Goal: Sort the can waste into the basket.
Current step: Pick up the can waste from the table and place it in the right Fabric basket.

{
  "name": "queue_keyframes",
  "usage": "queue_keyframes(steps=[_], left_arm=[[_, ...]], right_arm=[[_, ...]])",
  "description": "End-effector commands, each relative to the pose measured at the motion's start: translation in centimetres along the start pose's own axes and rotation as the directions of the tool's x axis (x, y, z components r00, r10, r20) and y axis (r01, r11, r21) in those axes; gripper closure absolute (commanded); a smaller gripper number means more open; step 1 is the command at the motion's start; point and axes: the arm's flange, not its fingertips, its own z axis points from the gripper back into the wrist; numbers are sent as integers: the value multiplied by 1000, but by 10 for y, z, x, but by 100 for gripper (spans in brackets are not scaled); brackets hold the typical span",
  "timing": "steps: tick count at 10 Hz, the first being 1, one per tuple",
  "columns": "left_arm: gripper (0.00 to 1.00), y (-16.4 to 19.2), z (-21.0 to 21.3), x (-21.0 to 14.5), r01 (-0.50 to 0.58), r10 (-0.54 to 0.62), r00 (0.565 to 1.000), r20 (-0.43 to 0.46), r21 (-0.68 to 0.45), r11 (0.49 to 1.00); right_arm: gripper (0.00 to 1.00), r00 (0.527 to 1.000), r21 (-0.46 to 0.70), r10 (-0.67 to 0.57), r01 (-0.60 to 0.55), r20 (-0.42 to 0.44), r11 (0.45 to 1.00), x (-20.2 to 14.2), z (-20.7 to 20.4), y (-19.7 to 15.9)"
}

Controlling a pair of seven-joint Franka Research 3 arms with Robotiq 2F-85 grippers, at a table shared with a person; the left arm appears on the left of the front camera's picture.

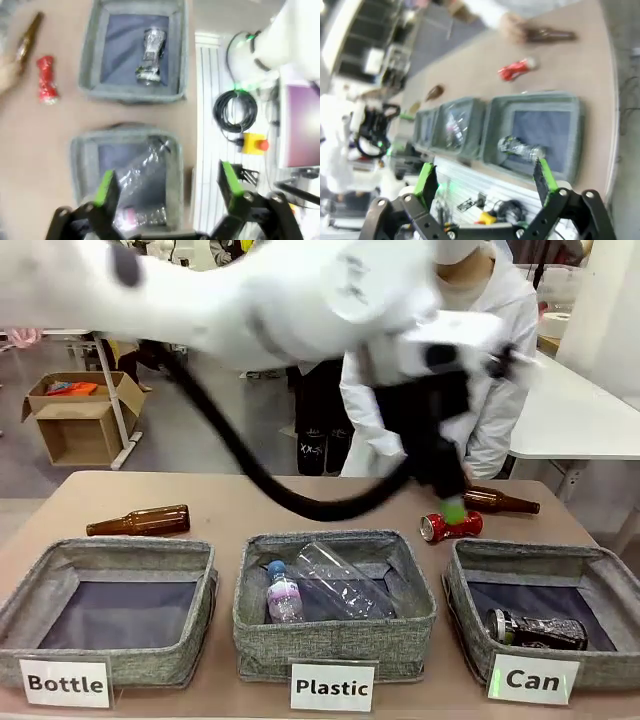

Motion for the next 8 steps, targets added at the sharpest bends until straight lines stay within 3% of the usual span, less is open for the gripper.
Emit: queue_keyframes(steps=[1, 2, 4, 5, 6, 7, 8], left_arm=[[0, -10, 56, -109, -134, 137, 981, 137, -32, 990], [0, 1, 78, -157, -224, 228, 949, 218, -45, 974], [0, 18, 123, -271, -384, 416, 806, 421, -164, 909], [0, 27, 141, -331, -481, 525, 677, 516, -230, 846], [0, 36, 145, -397, -492, 598, 518, 611, -359, 793], [0, 29, 146, -465, -537, 649, 323, 689, -431, 725], [0, 23, 140, -530, -528, 680, 142, 719, -526, 666]], right_arm=[[0, 976, 112, -18, 43, -217, 993, 23, -59, 18], [0, 955, 134, -20, 62, -295, 989, 28, -99, 27], [0, 907, 223, -18, 122, -421, 967, 33, -177, 44], [0, 865, 314, -18, 202, -501, 928, 35, -204, 51], [0, 852, 360, -13, 235, -523, 903, 45, -218, 48], [0, 836, 392, -37, 295, -547, 872, 48, -219, 45], [0, 852, 391, -81, 320, -518, 863, 57, -211, 33]])
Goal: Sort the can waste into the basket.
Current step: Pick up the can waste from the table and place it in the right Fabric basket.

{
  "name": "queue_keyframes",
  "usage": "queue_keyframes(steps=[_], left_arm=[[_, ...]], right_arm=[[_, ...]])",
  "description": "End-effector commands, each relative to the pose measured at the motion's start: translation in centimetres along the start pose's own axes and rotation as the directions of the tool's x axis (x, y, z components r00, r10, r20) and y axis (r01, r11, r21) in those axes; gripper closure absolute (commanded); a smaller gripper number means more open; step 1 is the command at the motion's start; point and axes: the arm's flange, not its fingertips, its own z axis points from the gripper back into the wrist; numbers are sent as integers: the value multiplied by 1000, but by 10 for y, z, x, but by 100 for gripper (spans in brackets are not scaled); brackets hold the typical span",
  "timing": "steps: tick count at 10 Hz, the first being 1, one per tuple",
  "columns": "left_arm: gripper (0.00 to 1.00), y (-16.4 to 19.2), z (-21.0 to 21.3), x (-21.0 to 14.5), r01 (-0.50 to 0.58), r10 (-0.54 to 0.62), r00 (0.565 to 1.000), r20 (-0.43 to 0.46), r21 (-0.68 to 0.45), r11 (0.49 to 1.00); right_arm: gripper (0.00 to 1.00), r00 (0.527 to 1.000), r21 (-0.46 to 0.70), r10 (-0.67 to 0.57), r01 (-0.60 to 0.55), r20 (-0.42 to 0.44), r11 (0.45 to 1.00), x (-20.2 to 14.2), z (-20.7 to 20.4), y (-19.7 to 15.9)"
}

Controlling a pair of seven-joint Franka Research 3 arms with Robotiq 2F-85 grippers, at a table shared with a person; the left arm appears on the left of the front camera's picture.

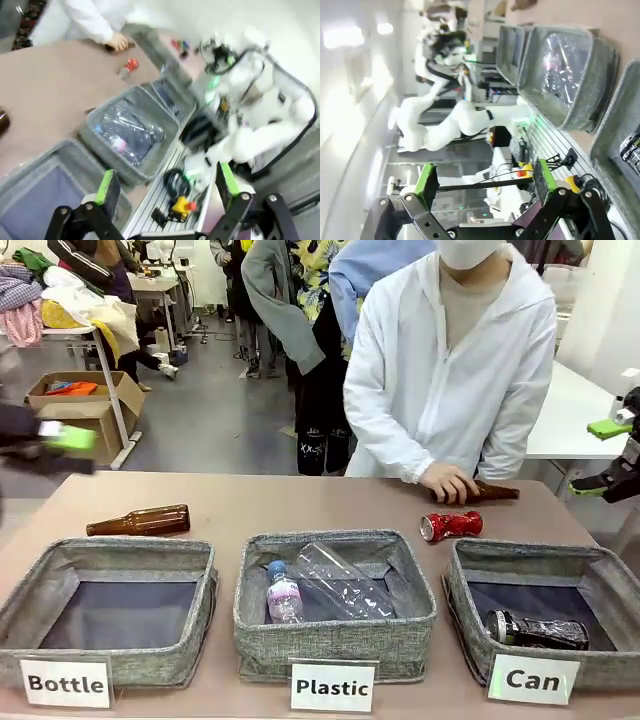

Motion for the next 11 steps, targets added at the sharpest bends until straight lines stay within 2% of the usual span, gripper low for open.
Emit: queue_keyframes(steps=[1, 2, 3, 4, 11], left_arm=[[0, 54, 54, -42, -117, 145, 925, 350, -101, 988], [0, 67, 74, -63, -141, 188, 887, 423, -141, 980], [0, 73, 85, -64, -100, 186, 883, 432, -213, 972], [0, 57, 93, -41, -165, 177, 937, 303, -65, 984], [0, 60, 87, -39, -152, 165, 939, 301, -68, 986]], right_arm=[[0, 996, 49, -56, 52, 69, 997, 7, 56, 4], [0, 992, 52, -68, 63, 106, 997, 2, 82, 0], [0, 982, 20, -73, 71, 174, 997, 1, 100, -5], [0, 997, 29, -41, 39, 67, 999, -1, 54, -6], [0, 997, 29, -41, 39, 67, 999, -1, 54, -6]])
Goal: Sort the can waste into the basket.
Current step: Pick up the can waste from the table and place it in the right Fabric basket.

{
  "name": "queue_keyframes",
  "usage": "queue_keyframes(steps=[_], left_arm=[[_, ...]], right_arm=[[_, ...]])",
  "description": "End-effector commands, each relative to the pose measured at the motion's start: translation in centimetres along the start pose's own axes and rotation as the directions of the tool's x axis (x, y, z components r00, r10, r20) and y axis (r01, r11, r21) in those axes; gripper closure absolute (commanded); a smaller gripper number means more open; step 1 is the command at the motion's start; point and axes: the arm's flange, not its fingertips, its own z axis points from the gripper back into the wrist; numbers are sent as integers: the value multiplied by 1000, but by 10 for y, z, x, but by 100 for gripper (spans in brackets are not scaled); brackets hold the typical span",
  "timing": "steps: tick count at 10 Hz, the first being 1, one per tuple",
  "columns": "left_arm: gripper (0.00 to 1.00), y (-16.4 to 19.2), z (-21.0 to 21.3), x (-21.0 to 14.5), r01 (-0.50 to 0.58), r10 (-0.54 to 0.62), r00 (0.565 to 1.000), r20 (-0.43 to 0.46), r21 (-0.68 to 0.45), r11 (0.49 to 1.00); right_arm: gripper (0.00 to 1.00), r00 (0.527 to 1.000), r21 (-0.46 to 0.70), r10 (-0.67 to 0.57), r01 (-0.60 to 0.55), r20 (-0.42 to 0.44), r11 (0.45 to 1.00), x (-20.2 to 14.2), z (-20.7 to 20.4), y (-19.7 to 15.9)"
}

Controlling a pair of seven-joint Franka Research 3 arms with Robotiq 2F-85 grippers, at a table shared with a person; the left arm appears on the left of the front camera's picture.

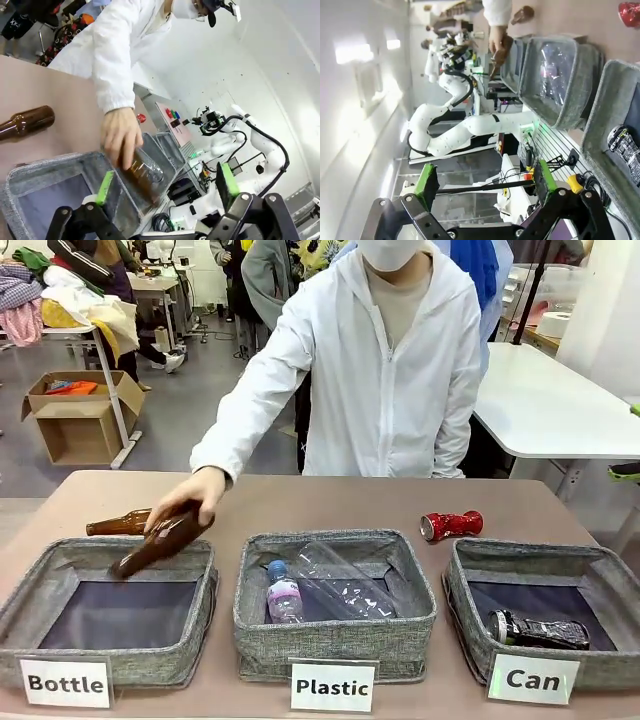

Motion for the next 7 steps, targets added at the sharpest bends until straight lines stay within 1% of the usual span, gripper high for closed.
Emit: queue_keyframes(steps=[1, 2, 3, 4, 5, 6, 7], left_arm=[[0, -15, 35, -4, 20, -20, 999, 31, -8, 1000], [0, -29, 86, -9, 31, -30, 991, 132, -7, 999], [0, -41, 119, -17, 71, -60, 982, 181, -51, 996], [0, -47, 137, -28, 102, -85, 972, 221, -67, 993], [0, -46, 139, -37, 114, -94, 966, 240, -73, 991], [0, -43, 133, -41, 122, -99, 967, 233, -88, 989], [0, -45, 125, -42, 134, -114, 973, 203, -88, 987]], right_arm=[[0, 1000, 4, 12, -12, 11, 1000, -4, -2, 1], [0, 1000, 4, 12, -12, 11, 1000, -4, -2, 1], [0, 1000, 4, 12, -12, 11, 1000, -4, -2, 1], [0, 1000, 4, 12, -12, 11, 1000, -4, -2, 1], [0, 1000, 4, 12, -12, 11, 1000, -4, -2, 1], [0, 1000, 4, 12, -12, 11, 1000, -4, -2, 1], [0, 1000, 4, 12, -12, 11, 1000, -4, -2, 1]])
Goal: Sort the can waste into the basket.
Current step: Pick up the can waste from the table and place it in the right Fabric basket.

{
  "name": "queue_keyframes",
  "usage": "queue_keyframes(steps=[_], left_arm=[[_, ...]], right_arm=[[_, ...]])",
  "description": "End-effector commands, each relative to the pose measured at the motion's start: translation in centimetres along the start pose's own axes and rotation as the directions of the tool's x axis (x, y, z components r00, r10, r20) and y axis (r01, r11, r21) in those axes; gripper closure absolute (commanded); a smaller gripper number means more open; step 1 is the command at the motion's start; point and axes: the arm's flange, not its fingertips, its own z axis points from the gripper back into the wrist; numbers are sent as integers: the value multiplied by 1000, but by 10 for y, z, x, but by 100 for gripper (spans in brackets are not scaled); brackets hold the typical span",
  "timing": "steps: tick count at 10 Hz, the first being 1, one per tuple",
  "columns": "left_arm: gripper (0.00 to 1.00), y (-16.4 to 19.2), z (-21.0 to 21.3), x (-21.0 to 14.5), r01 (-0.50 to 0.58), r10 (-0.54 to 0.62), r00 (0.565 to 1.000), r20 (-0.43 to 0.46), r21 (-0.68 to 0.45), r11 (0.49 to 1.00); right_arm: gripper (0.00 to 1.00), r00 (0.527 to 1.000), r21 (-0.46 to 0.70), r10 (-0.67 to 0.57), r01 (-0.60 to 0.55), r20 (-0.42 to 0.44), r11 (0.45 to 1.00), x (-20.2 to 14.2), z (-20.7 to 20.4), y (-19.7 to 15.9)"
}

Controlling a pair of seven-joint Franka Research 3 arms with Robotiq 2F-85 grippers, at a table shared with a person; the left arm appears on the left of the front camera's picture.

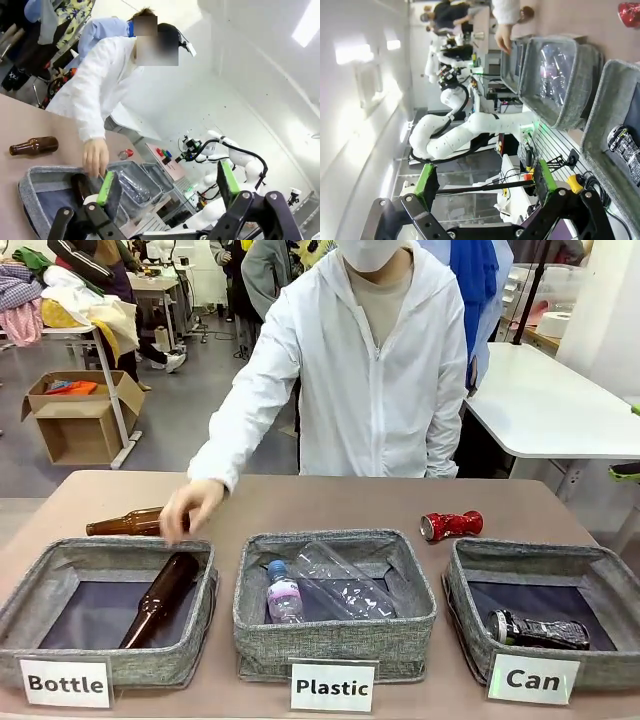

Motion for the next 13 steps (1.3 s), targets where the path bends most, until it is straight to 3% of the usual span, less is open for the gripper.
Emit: queue_keyframes(steps=[1, 3, 6, 7, 8, 9, 10, 12, 13], left_arm=[[0, 8, -28, -9, 39, -40, 997, -63, -9, 999], [0, -1, -71, -5, 79, -81, 976, -203, -20, 997], [0, 12, -207, 1, 102, -100, 859, -503, -23, 994], [0, 22, -255, -5, 87, -88, 815, -573, -29, 996], [0, 30, -286, -14, 66, -76, 776, -626, -40, 997], [0, 40, -307, -23, 26, -27, 772, -635, -11, 1000], [0, 15, -269, -27, 92, -99, 802, -589, -42, 995], [0, 15, -269, -27, 92, -99, 802, -589, -42, 995], [0, 15, -269, -27, 92, -99, 802, -589, -42, 995]], right_arm=[[0, 1000, 4, 12, -12, 8, 1000, -3, -2, 1], [0, 1000, 4, 12, -12, 8, 1000, -3, -2, 1], [0, 1000, 0, 0, 0, -1, 1000, 0, 0, 0], [0, 999, -205, 42, -40, 5, 978, 8, -25, 13], [0, 996, -374, 59, -78, -63, 924, 34, -47, 15], [0, 995, -577, 67, -94, -68, 811, 65, -69, 9], [0, 996, -721, 64, -94, -69, 686, 92, -93, 0], [0, 986, -859, 164, -117, -39, 499, 143, -140, -24], [0, 981, -870, 187, -134, -49, 475, 149, -163, -34]])
